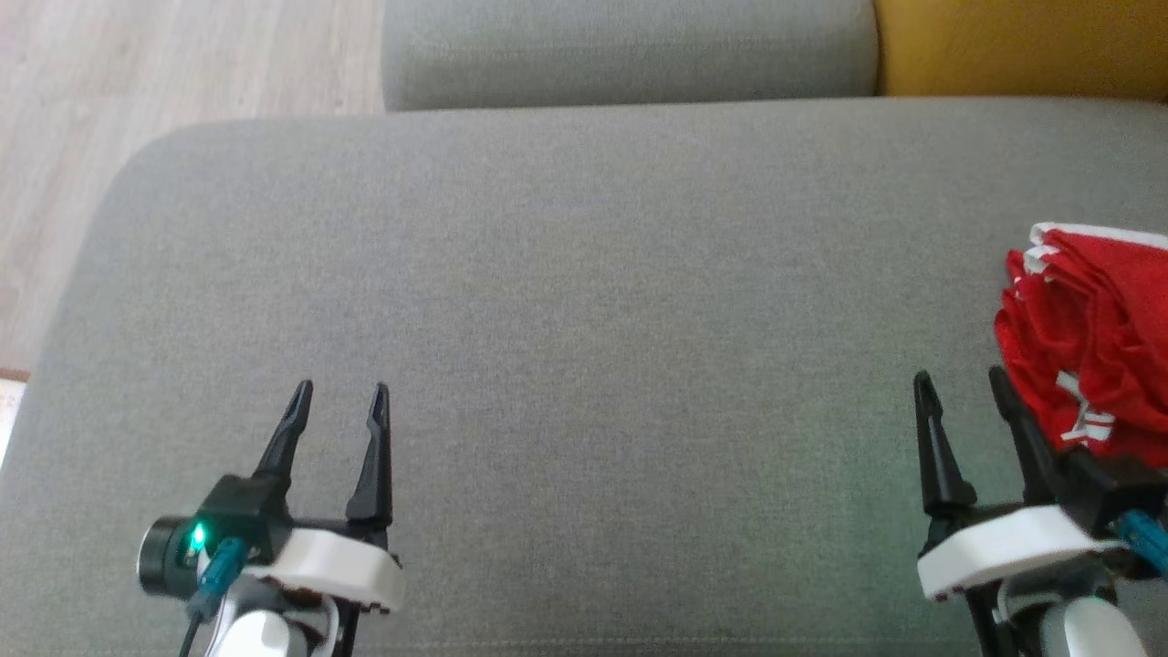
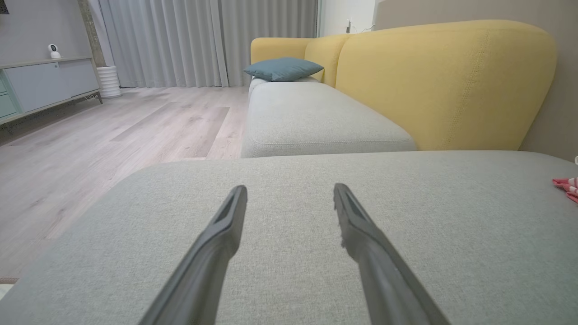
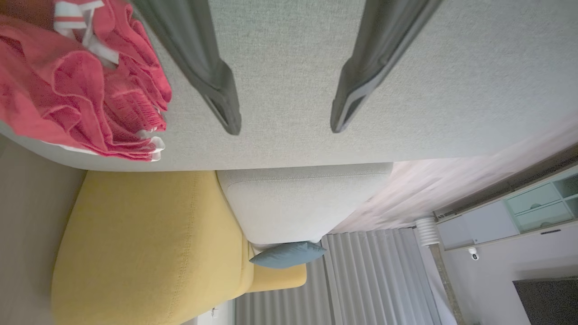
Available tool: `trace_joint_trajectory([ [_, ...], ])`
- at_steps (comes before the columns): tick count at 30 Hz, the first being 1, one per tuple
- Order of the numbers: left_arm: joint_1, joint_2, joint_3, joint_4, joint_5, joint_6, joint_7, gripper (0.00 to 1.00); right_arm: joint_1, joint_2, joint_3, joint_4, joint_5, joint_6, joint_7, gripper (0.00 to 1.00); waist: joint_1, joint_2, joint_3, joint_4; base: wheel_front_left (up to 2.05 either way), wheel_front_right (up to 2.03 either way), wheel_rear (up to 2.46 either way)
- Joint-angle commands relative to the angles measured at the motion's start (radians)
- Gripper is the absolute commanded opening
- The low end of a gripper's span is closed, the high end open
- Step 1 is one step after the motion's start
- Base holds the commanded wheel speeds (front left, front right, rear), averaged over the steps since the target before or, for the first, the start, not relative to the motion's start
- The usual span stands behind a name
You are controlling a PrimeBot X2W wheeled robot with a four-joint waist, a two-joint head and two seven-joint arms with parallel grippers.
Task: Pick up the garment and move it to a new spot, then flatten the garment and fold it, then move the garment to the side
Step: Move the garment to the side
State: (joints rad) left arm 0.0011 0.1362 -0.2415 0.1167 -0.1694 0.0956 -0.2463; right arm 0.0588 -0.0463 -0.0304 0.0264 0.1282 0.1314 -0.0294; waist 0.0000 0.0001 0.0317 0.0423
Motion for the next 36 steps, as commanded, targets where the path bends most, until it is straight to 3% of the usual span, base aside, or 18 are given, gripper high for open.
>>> trace_joint_trajectory([
  [1,-0.028,0.020,0.041,-0.034,-0.004,-0.001,0.002,1.00,-0.016,-0.004,0.030,-0.044,0.007,-0.001,0.003,1.00,0.0000,-0.0001,-0.016,0.000,0.00,0.00,0.00],
  [14,0.020,0.036,0.043,-0.040,-0.002,0.030,0.018,1.00,0.057,-0.004,0.048,-0.106,0.023,-0.001,0.031,1.00,0.0000,-0.0001,-0.060,-0.018,0.00,0.00,0.00],
  [36,0.016,0.055,0.035,-0.031,-0.007,0.050,0.037,1.00,0.057,-0.004,0.052,-0.111,0.028,-0.001,0.034,1.00,0.0000,-0.0001,-0.062,-0.026,0.00,0.00,0.00],
])
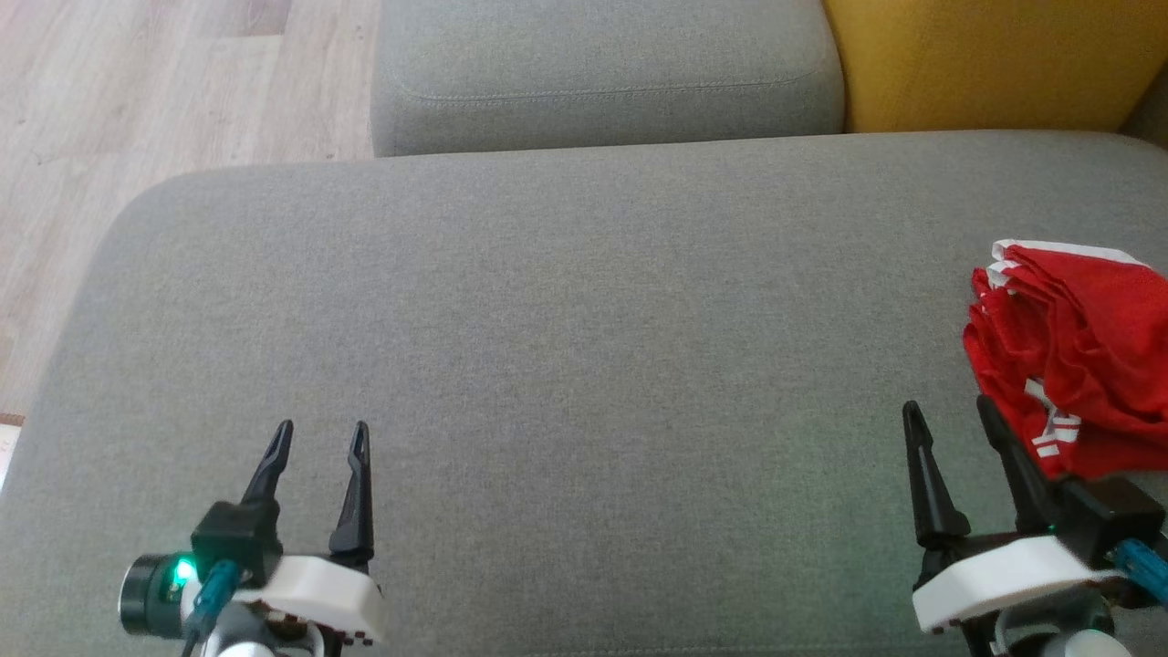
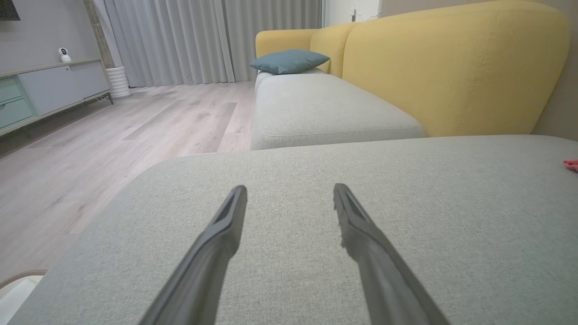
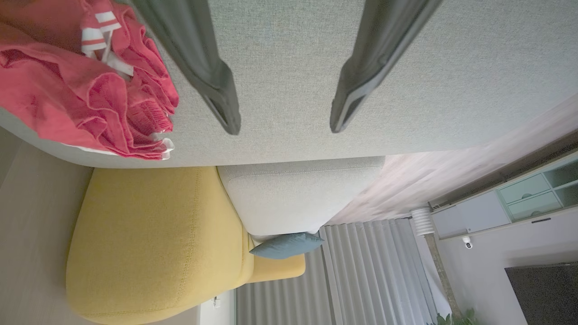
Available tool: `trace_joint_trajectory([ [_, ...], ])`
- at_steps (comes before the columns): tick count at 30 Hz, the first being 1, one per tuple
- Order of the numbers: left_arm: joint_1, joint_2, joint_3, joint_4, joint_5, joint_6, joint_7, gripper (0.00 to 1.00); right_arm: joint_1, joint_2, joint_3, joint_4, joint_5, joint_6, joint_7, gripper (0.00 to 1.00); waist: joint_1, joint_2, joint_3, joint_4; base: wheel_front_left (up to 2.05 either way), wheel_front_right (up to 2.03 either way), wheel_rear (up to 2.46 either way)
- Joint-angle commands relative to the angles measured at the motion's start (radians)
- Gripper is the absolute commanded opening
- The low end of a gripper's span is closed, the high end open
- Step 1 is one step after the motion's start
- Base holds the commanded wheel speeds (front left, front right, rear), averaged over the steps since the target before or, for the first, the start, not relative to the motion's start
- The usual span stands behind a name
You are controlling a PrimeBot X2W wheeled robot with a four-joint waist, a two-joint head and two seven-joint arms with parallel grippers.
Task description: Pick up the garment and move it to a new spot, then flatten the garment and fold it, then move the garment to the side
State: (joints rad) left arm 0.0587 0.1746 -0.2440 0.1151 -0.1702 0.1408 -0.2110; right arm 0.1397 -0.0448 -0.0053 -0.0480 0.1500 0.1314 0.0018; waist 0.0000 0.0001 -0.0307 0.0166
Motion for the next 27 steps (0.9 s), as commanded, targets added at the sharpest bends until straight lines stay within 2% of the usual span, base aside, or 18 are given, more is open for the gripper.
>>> trace_joint_trajectory([
  [1,-0.042,0.017,0.037,-0.029,-0.007,0.006,0.002,1.00,-0.026,-0.005,0.026,-0.036,0.007,-0.001,0.002,1.00,0.0000,-0.0001,0.000,0.000,0.00,0.00,0.00],
  [6,-0.045,0.018,0.034,-0.027,-0.010,0.007,0.003,1.00,-0.030,-0.005,0.027,-0.032,0.008,-0.001,-0.001,1.00,0.0000,-0.0001,0.001,-0.001,0.00,0.00,0.00],
  [7,0.000,0.001,-0.002,0.003,-0.001,0.000,0.007,0.00,0.000,0.000,0.001,0.001,0.000,0.000,0.000,0.00,0.0000,-0.0001,0.001,-0.001,0.00,0.00,0.00],
  [10,0.007,-0.007,-0.005,0.039,-0.007,-0.002,0.007,0.00,0.003,0.000,0.003,0.039,0.005,0.000,-0.002,0.00,0.0000,-0.0001,0.001,-0.001,0.00,0.00,0.00],
  [27,-0.017,-0.017,0.036,0.053,-0.211,-0.038,0.045,0.00,-0.032,-0.013,0.002,0.073,0.219,0.000,0.002,0.00,0.0000,-0.0001,0.006,-0.003,0.00,0.00,0.00],
])
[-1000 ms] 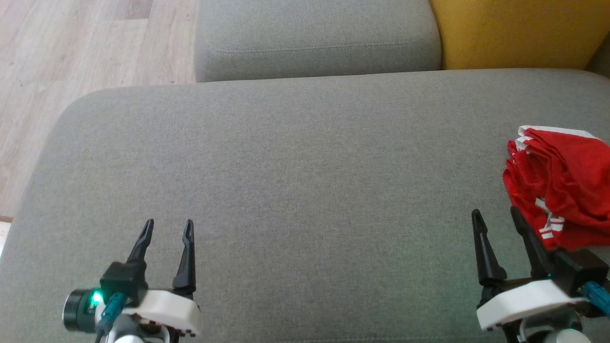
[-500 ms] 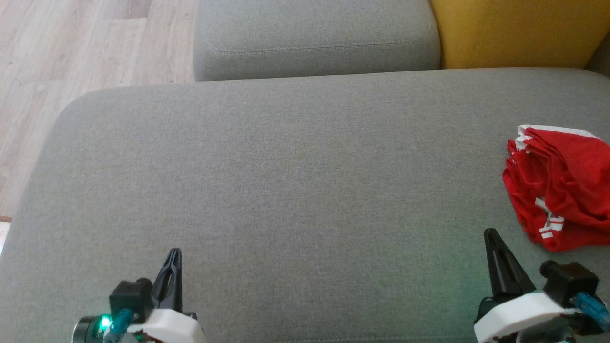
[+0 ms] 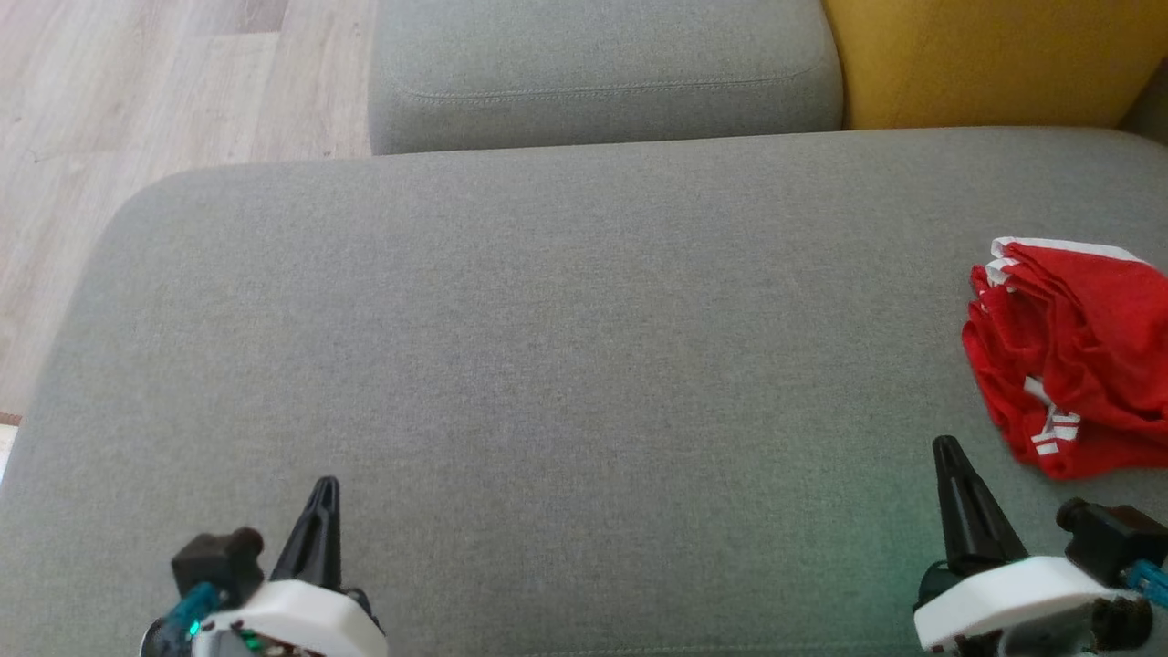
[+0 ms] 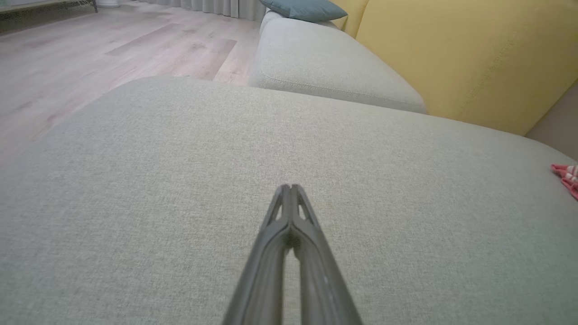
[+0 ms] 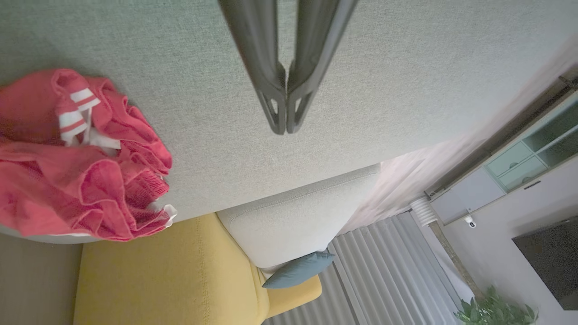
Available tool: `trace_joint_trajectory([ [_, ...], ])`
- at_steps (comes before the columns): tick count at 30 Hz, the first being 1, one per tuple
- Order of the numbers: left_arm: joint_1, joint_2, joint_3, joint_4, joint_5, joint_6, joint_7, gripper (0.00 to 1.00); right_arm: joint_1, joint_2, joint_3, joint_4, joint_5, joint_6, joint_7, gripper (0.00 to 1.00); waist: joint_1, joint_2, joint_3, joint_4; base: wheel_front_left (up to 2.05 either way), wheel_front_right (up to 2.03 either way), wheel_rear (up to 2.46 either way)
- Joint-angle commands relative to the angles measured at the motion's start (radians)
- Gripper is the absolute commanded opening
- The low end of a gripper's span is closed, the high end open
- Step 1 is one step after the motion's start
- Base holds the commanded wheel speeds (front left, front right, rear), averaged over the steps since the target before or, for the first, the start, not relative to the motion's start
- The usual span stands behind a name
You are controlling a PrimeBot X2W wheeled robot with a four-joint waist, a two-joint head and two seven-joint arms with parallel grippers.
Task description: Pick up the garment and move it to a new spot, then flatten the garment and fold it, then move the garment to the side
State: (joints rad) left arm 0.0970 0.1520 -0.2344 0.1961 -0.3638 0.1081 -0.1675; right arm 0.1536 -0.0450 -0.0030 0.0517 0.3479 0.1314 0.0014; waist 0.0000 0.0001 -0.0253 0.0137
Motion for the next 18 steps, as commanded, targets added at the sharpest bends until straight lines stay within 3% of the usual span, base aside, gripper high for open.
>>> trace_joint_trajectory([
  [1,-0.056,0.005,0.029,-0.027,-0.029,-0.008,0.003,0.00,-0.047,-0.013,0.000,-0.025,0.034,0.000,0.002,0.00,0.0000,-0.0001,0.000,0.000,0.00,0.00,0.00],
  [18,-0.081,-0.007,0.073,-0.014,-0.230,-0.045,0.042,0.00,-0.081,-0.021,-0.005,0.010,0.241,0.000,0.009,0.00,0.0000,-0.0001,0.005,-0.002,0.00,0.00,0.00],
])
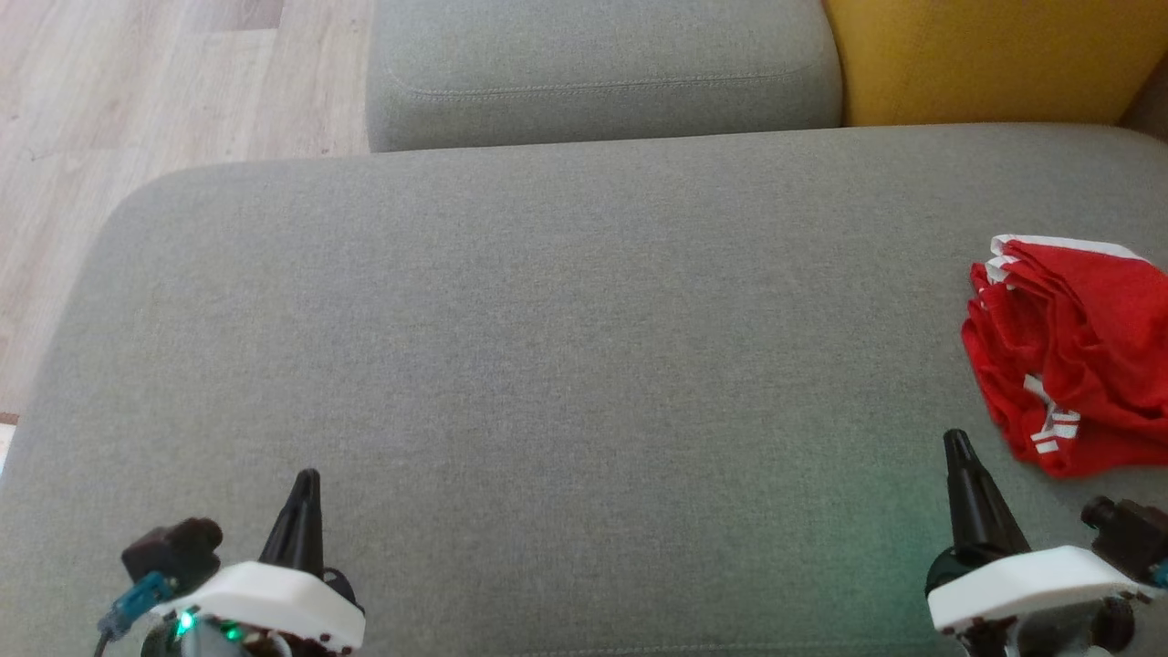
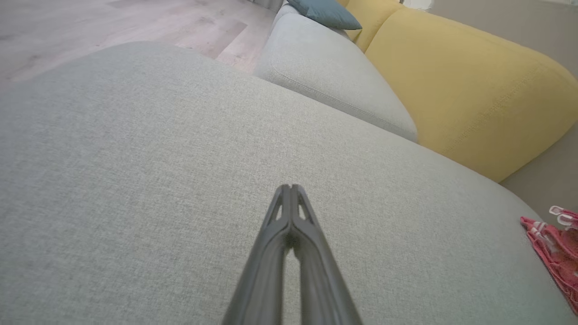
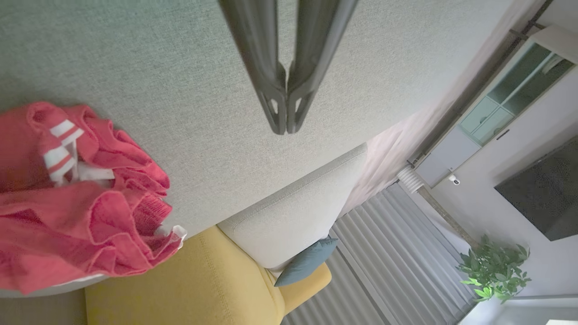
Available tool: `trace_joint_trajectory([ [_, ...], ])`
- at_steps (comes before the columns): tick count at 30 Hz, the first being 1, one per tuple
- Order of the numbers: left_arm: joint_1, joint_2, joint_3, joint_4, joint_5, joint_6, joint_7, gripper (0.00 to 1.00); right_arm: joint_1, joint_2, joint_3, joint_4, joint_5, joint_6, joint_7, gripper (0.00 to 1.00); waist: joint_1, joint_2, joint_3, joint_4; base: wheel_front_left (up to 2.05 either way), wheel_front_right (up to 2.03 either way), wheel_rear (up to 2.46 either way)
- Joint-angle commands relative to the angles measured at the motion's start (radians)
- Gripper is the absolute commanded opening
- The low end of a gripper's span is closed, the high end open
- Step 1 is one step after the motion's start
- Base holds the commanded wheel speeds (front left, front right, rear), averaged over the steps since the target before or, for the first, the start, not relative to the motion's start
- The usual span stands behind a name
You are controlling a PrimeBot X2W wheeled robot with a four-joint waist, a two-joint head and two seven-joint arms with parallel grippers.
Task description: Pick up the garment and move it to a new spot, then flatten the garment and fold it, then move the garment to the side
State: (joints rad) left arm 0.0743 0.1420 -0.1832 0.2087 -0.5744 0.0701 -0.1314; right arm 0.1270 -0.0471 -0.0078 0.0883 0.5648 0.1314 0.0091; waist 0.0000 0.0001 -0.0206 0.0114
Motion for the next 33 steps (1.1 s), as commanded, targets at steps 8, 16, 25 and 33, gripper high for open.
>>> trace_joint_trajectory([
  [8,-0.068,-0.003,0.043,-0.022,-0.113,-0.024,0.025,0.00,-0.070,-0.022,-0.003,-0.011,0.120,0.000,0.006,0.00,0.0000,-0.0001,0.002,-0.001,0.00,0.00,0.00],
  [16,-0.079,-0.010,0.065,-0.016,-0.206,-0.042,0.044,0.00,-0.086,-0.024,-0.008,0.005,0.215,0.000,0.011,0.00,0.0000,-0.0001,0.004,-0.002,0.00,0.00,0.00],
  [25,-0.091,-0.017,0.090,-0.010,-0.310,-0.061,0.066,0.00,-0.103,-0.026,-0.014,0.023,0.322,0.000,0.017,0.00,0.0000,-0.0001,0.007,-0.003,0.00,0.00,0.00],
  [33,-0.102,-0.024,0.113,-0.005,-0.402,-0.078,0.086,0.00,-0.119,-0.027,-0.019,0.039,0.417,0.000,0.024,0.00,0.0000,-0.0001,0.009,-0.004,0.00,0.00,0.00],
])
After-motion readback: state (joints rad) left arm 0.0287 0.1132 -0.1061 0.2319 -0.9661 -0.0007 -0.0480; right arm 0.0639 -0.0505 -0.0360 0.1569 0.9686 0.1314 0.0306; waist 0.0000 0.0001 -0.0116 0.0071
